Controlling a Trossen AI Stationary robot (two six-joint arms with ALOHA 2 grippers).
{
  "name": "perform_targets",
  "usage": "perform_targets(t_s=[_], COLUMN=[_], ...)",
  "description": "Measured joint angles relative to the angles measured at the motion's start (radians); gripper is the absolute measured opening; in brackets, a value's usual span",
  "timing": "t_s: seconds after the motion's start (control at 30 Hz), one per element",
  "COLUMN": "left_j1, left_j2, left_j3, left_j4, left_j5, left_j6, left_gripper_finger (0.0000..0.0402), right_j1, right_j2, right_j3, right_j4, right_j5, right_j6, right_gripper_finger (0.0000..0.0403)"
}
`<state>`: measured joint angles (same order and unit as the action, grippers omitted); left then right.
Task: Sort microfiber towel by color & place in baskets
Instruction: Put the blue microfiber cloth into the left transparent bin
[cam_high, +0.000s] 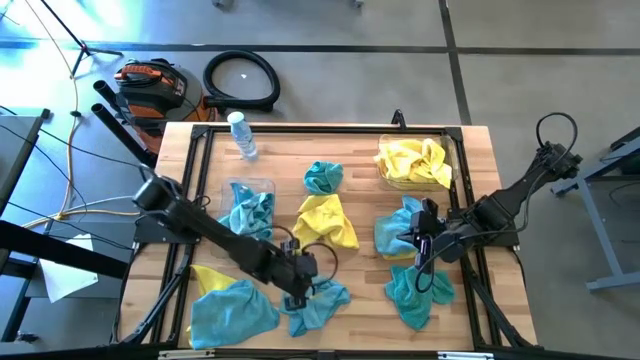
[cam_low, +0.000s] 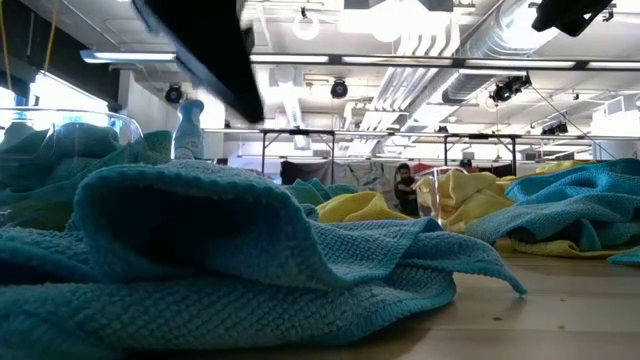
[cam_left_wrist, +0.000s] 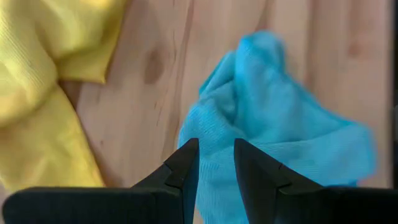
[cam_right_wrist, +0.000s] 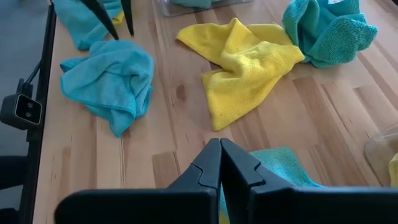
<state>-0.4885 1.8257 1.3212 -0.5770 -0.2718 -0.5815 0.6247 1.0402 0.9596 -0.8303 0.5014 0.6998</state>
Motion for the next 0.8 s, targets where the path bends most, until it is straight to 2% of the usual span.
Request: perform_targets(t_s=[0.2,0.5,0.6,0.73,0.8], left_j1=[0.005,0.005,0.005,0.007,0.010], left_j2=[0.095,0.210,0.223,0.196,0.164], left_j3=[0.000,0.006,0.006,0.002,-0.003], left_j4=[0.010,0.013,0.013,0.003,-0.023], left_j5=[0.040,0.153,0.154,0.151,0.132], left_j6=[-0.046,-0.096,-0.117,-0.123,-0.123], left_gripper_finger=[0.0088,0.0085,0.0067,0.0013,0.0008], right_j1=[0.000,0.000,0.000,0.000,0.000], right_j2=[0.000,0.000,0.000,0.000,0.000], right_j3=[0.000,0.000,0.000,0.000,0.000], right_j4=[-0.007,-0.008,-0.008,-0.009,-0.012], right_j5=[0.000,0.000,0.000,0.014,0.014], right_j6=[0.000,0.007,0.007,0.007,0.007], right_gripper_finger=[0.0000,0.0000,0.0000,0.0000,0.0000])
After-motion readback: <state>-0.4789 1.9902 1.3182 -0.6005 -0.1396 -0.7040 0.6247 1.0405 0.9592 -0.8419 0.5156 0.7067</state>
